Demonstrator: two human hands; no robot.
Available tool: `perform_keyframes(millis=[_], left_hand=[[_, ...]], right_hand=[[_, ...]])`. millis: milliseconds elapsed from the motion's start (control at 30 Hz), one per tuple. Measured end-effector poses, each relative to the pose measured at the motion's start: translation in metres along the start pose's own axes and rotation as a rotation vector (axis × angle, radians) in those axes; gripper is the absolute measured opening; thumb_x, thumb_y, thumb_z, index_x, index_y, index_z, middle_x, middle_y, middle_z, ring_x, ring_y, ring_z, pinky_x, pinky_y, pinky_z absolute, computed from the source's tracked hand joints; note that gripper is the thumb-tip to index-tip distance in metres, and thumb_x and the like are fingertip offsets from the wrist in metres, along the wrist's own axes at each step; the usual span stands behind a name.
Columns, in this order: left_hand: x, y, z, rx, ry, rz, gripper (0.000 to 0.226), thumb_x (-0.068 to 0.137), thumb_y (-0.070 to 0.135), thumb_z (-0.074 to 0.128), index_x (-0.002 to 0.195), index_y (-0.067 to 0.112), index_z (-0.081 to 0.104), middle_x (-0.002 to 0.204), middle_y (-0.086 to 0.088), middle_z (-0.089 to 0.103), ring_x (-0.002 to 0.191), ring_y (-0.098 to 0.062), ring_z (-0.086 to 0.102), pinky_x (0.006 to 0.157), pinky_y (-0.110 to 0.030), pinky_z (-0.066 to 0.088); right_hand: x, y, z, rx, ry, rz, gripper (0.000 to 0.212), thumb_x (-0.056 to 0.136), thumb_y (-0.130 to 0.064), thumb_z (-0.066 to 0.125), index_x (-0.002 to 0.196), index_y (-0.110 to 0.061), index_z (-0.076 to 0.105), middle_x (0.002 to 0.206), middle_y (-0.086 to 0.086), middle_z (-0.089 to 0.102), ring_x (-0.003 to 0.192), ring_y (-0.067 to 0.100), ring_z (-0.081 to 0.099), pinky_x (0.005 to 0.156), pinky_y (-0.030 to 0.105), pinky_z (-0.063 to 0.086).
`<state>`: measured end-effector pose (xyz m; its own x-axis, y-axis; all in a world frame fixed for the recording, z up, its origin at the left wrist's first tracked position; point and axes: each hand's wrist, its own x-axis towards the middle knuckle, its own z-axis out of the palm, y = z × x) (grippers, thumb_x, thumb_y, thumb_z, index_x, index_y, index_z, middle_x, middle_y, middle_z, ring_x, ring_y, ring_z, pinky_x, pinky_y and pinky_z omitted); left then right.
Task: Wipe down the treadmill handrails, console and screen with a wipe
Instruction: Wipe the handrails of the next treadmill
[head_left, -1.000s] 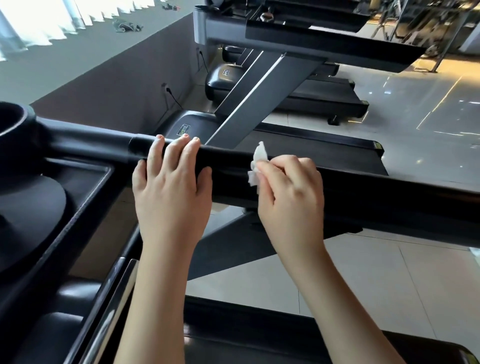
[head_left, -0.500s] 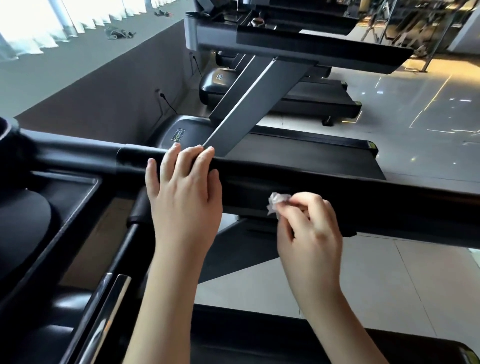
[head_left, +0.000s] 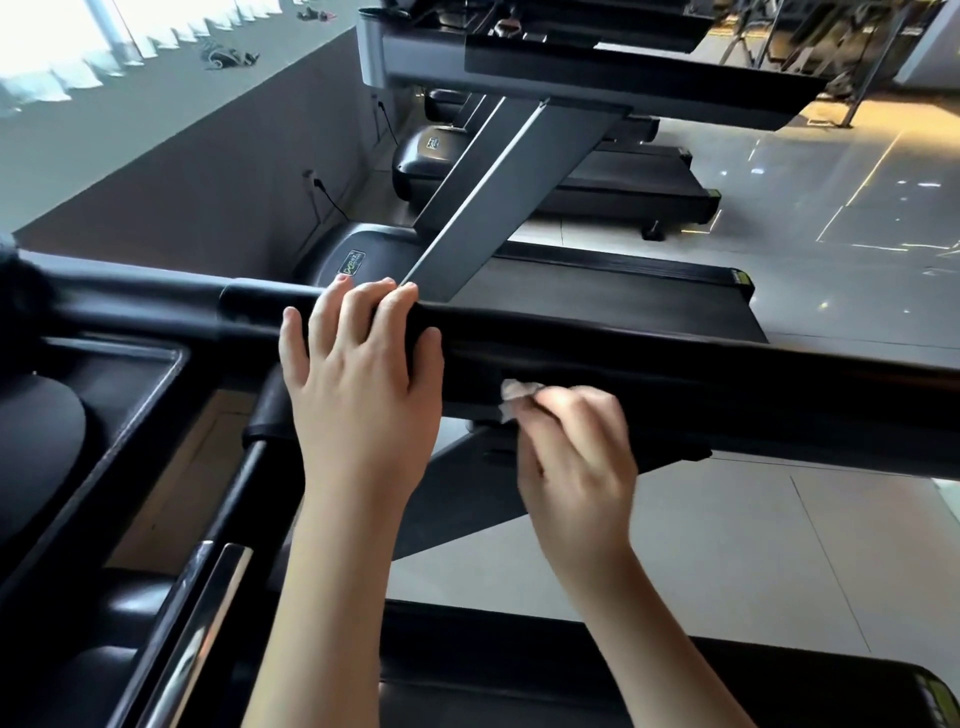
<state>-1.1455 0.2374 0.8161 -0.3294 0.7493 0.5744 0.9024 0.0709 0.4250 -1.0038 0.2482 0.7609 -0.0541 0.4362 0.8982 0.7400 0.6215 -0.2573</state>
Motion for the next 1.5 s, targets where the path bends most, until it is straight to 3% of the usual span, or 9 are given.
perform_keyframes(millis=[233,400,533,633,767,933,1067,1267,1500], left_hand=[[-0.001,0.002,0.000,0.028,-0.033,0.000,0.053,0.090,0.048,0.035,0.127,0.018,0.058,0.133,0.000,0.053,0.138,-0.026,0.033,0.115,-0.050,0.012],[-0.002,0.005,0.001,0.026,-0.041,-0.037,0.057,0.088,0.050,0.032,0.129,0.019,0.055,0.138,0.002,0.050,0.141,-0.023,0.028,0.116,-0.047,0.008],[-0.002,0.007,0.000,0.009,-0.063,-0.045,0.059,0.087,0.051,0.030,0.131,0.020,0.054,0.139,0.002,0.048,0.143,-0.023,0.025,0.116,-0.048,0.006],[-0.001,0.010,-0.003,0.022,-0.075,-0.058,0.054,0.088,0.045,0.035,0.131,0.018,0.054,0.139,0.001,0.049,0.143,-0.025,0.025,0.116,-0.050,0.007],[0.000,0.019,-0.001,0.054,-0.070,0.031,0.052,0.089,0.041,0.037,0.129,0.014,0.057,0.135,0.000,0.054,0.140,-0.027,0.031,0.115,-0.051,0.009],[-0.006,0.030,0.014,-0.013,-0.036,0.115,0.046,0.090,0.038,0.041,0.123,0.013,0.061,0.124,-0.002,0.060,0.131,-0.028,0.043,0.113,-0.051,0.017],[-0.008,0.028,0.018,-0.042,-0.023,0.095,0.046,0.089,0.039,0.040,0.122,0.014,0.061,0.126,0.000,0.059,0.132,-0.027,0.041,0.114,-0.048,0.012],[-0.009,0.031,0.021,-0.057,-0.006,0.071,0.045,0.089,0.038,0.040,0.121,0.015,0.060,0.126,0.000,0.058,0.132,-0.026,0.040,0.115,-0.046,0.010],[-0.009,0.034,0.023,-0.012,-0.005,0.071,0.046,0.093,0.043,0.038,0.120,0.013,0.060,0.124,-0.004,0.057,0.131,-0.028,0.040,0.114,-0.050,0.012]], right_hand=[[0.038,0.018,-0.018,-0.096,0.137,0.148,0.016,0.091,0.001,0.059,0.088,-0.002,0.075,0.080,0.008,0.067,0.075,0.026,0.052,0.078,0.021,0.039],[0.052,0.000,-0.006,-0.061,-0.064,0.105,0.016,0.087,-0.004,0.058,0.083,-0.004,0.073,0.077,0.007,0.062,0.078,0.021,0.043,0.072,0.026,0.037],[0.047,0.029,-0.030,-0.157,0.013,0.186,0.018,0.089,-0.005,0.056,0.084,-0.005,0.074,0.076,0.007,0.060,0.078,0.020,0.042,0.070,0.031,0.041],[0.034,0.017,-0.028,-0.168,0.091,0.209,0.016,0.091,-0.002,0.060,0.084,-0.004,0.074,0.074,0.007,0.061,0.076,0.019,0.044,0.072,0.027,0.041],[0.008,0.005,-0.016,-0.041,-0.083,0.052,0.014,0.084,0.003,0.071,0.094,-0.004,0.075,0.084,0.005,0.066,0.081,0.021,0.058,0.081,0.024,0.048],[-0.009,0.027,-0.025,-0.053,0.081,0.196,0.015,0.090,-0.002,0.065,0.079,-0.001,0.074,0.091,0.001,0.062,0.081,0.020,0.060,0.086,0.010,0.042],[-0.021,0.013,-0.009,-0.006,-0.032,0.131,0.014,0.086,0.008,0.066,0.086,-0.003,0.076,0.085,0.005,0.069,0.079,0.021,0.060,0.076,0.021,0.051],[0.004,0.029,-0.029,-0.060,0.189,0.200,0.008,0.090,-0.004,0.068,0.092,-0.001,0.075,0.087,0.006,0.066,0.075,0.026,0.060,0.079,0.023,0.047],[0.019,0.028,-0.031,-0.079,0.042,0.136,0.019,0.093,0.002,0.056,0.097,-0.001,0.074,0.088,0.008,0.067,0.086,0.022,0.048,0.086,0.020,0.039]])
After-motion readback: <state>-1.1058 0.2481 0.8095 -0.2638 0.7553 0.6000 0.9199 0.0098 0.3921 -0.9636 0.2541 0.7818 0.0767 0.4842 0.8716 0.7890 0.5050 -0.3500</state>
